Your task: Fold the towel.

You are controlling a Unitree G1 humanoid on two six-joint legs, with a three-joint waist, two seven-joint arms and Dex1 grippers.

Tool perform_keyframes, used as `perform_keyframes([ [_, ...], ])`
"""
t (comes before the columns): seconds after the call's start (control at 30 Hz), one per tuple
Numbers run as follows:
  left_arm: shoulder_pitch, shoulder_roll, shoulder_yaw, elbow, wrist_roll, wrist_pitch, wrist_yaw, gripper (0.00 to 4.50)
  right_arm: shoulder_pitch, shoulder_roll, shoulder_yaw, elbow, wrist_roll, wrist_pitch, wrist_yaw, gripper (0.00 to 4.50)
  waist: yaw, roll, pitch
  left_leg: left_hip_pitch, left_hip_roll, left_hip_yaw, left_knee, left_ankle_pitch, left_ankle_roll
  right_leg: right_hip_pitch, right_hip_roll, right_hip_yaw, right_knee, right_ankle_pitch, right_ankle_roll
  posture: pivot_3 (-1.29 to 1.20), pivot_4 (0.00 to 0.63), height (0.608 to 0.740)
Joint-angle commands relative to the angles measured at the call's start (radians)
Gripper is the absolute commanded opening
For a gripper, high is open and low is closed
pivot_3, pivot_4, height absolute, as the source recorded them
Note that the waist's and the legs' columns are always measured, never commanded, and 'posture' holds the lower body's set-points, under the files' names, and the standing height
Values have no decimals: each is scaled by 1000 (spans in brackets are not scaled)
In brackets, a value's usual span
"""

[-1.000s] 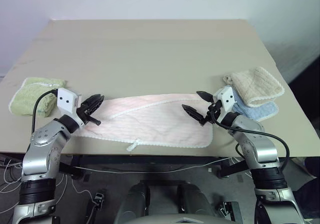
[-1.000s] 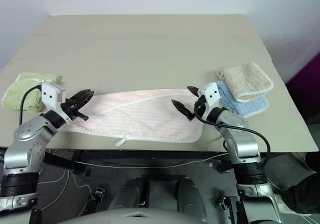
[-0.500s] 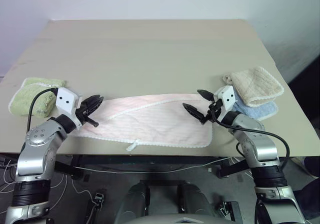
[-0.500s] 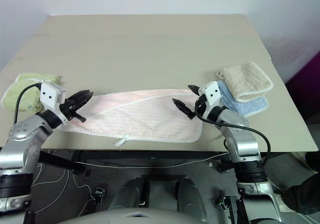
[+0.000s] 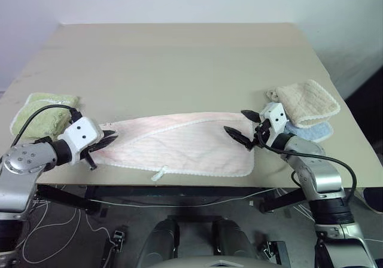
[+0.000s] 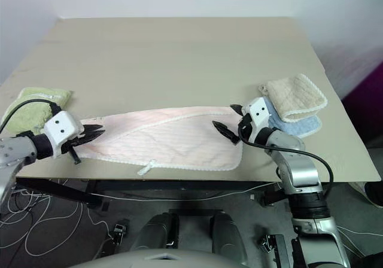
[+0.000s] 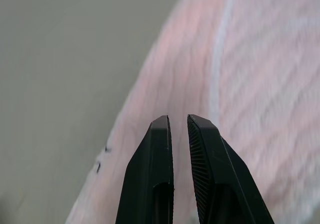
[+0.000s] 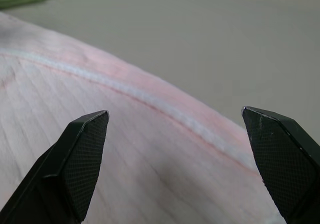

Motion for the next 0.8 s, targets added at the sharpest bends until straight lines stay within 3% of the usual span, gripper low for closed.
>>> perform_keyframes([
  [0.03,-22,84,-18,-37,61,20,-41,1192,-5,-16,-27,-45,14,6,4,4500,0,0,0,0,0,0,0,0,0,0,0,0,0,0,0,0,150,740],
  [0.33,-68,176,-102,-61,211,54,-52,4262,-41,-33,-20,-16,1,17,15,4500,-2,0,0,0,0,0,-1,0,0,0,0,0,0,0,0,0,150,740],
  [0.37,-72,174,-103,-59,213,56,-51,4449,-46,-34,-18,-14,0,17,16,4500,-3,0,0,0,0,1,-1,0,0,0,1,0,0,0,0,0,150,740],
  [0.8,-107,180,-151,-20,280,81,-81,4449,-95,-29,-3,22,-8,6,18,4500,-2,0,0,0,1,1,-1,0,0,0,1,0,0,0,0,0,150,740],
])
